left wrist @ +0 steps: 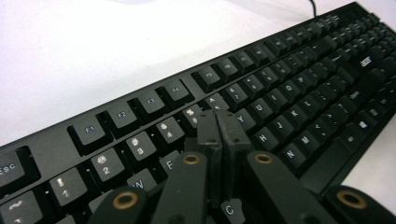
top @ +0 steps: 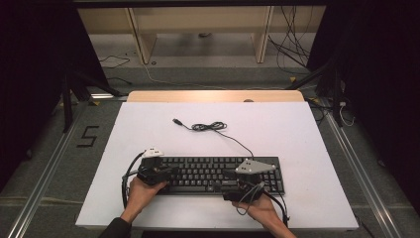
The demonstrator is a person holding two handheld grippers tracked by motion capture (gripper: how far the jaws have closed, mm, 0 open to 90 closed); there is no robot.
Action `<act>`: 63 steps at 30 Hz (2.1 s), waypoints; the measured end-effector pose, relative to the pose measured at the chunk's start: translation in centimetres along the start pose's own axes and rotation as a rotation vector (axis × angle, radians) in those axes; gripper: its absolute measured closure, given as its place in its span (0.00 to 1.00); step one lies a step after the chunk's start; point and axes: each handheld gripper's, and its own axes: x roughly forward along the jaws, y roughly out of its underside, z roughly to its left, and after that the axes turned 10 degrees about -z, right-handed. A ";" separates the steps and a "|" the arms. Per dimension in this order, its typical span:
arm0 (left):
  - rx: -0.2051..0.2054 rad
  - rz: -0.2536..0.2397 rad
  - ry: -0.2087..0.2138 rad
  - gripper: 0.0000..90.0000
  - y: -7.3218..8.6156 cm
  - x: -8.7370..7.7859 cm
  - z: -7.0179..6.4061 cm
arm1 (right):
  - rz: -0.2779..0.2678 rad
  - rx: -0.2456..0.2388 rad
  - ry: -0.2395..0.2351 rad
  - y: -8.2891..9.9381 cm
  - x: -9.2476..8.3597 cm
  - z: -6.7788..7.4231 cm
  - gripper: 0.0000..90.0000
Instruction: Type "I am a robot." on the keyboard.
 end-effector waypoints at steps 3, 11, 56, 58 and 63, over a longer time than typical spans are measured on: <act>-0.006 -0.001 -0.007 0.98 0.0 0.3 0.1 | 0.000 -0.001 0.000 0.0 0.0 0.0 0.42; 0.010 0.033 -0.021 0.99 0.1 0.8 0.2 | -0.006 -0.002 0.000 0.0 -0.2 0.1 0.40; -0.053 -0.052 0.037 0.74 0.3 -1.6 0.2 | 0.002 0.004 0.004 -0.1 0.7 -0.1 0.38; -0.054 -0.059 0.039 0.71 0.3 -1.8 0.2 | 0.010 0.004 0.004 -0.1 1.0 -0.1 0.38; -0.061 -0.069 0.042 0.66 0.4 -2.4 0.1 | 0.020 -0.006 0.002 -0.3 1.7 -0.1 0.38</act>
